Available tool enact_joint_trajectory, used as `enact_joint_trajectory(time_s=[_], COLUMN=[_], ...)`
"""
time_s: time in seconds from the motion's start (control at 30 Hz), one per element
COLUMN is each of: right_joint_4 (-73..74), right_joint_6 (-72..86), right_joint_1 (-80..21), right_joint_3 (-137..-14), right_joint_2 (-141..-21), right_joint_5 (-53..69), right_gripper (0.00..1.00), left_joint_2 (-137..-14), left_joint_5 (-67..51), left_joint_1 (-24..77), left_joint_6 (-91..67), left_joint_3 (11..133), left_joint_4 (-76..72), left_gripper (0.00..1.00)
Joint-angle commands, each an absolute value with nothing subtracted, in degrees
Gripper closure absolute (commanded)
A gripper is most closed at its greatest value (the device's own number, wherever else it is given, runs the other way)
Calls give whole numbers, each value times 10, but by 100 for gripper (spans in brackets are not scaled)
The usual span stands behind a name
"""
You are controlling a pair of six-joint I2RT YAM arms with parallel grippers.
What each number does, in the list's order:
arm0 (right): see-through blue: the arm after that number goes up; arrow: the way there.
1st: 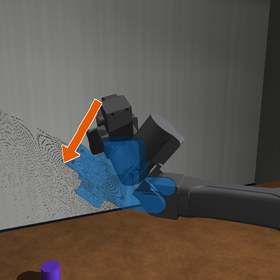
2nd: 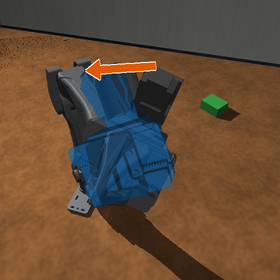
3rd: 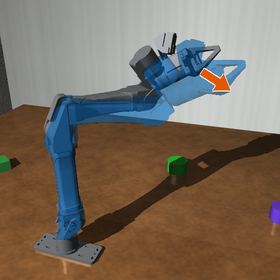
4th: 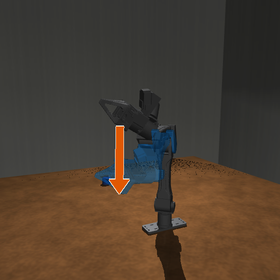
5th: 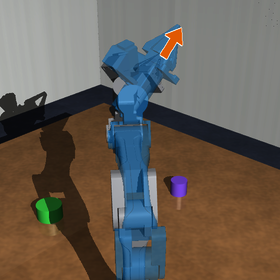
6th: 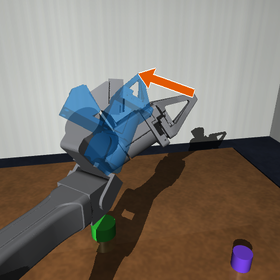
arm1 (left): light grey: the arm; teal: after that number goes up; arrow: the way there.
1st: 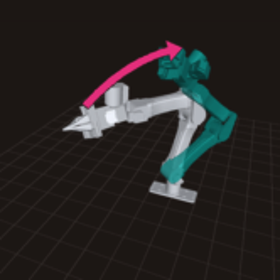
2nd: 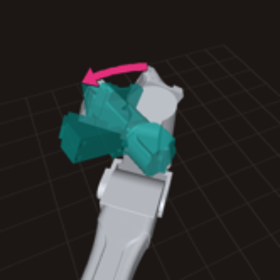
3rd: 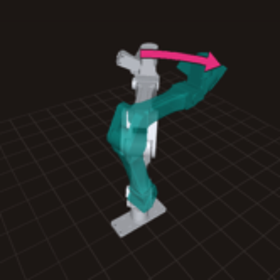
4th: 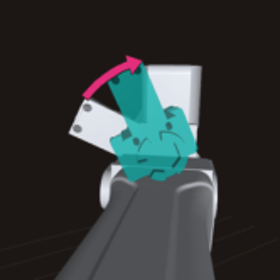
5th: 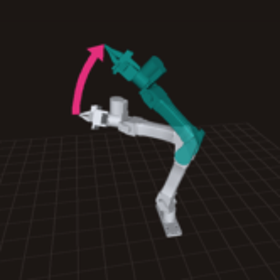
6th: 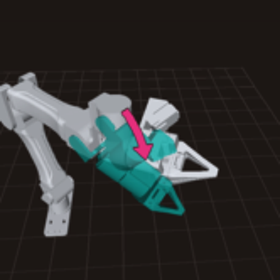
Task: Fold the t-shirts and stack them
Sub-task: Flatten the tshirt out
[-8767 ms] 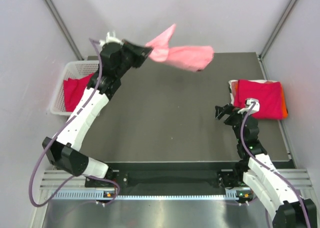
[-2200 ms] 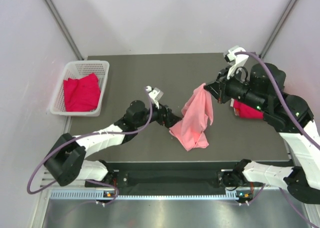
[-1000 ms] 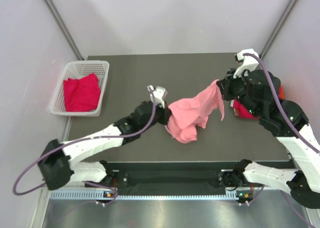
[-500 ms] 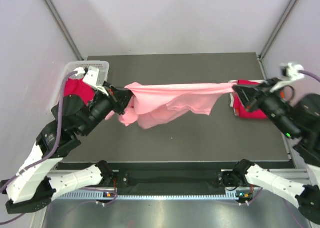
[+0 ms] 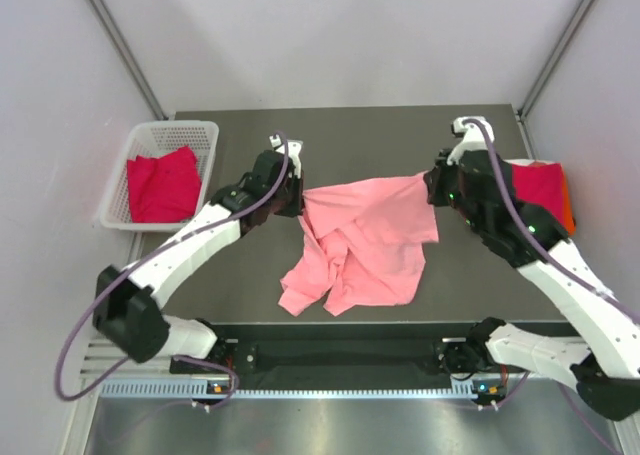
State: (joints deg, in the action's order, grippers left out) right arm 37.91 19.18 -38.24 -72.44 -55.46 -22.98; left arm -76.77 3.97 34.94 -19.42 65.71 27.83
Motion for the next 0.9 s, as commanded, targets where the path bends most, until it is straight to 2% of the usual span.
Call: enact_joint_trajectory(time_s=[0.0,0.13,0.27,0.43,0.53,0.7,0.83,0.87], right_joint_4=[309,278,269,272,287,329,345,353], right_joint_6=[193,203,189,182,189,200,210,214], right_joint_1=[-317,-219,-205,-204,-204,-204,-204,-203], right_joint_3=[-710,-671,-665,-727,-811,-945,-918,-901], right_joint_2=[-574,-585,-583,-610,-645,-672,-633,-622], right_joint_5=[-196,-73,-46,-2,46,95,86,81], right_gripper=[100,100,100,100,100,100,100,100], left_joint_2=[-790,-847,-840,-811,-817,-798,-809,-811], left_joint_5=[-38,-42,-19,25,41,76,62,27], left_joint_1=[313,311,309,285,249,248,249,249], left_joint_6=[-203,-188,-178,-178,-180,-140,-122,-121], left_joint_3=[673,711,708,735,841,992,1119,1120], left_joint_4=[187,205,213,246,317,407,526,537], left_gripper=[100,100,100,100,100,100,100,100])
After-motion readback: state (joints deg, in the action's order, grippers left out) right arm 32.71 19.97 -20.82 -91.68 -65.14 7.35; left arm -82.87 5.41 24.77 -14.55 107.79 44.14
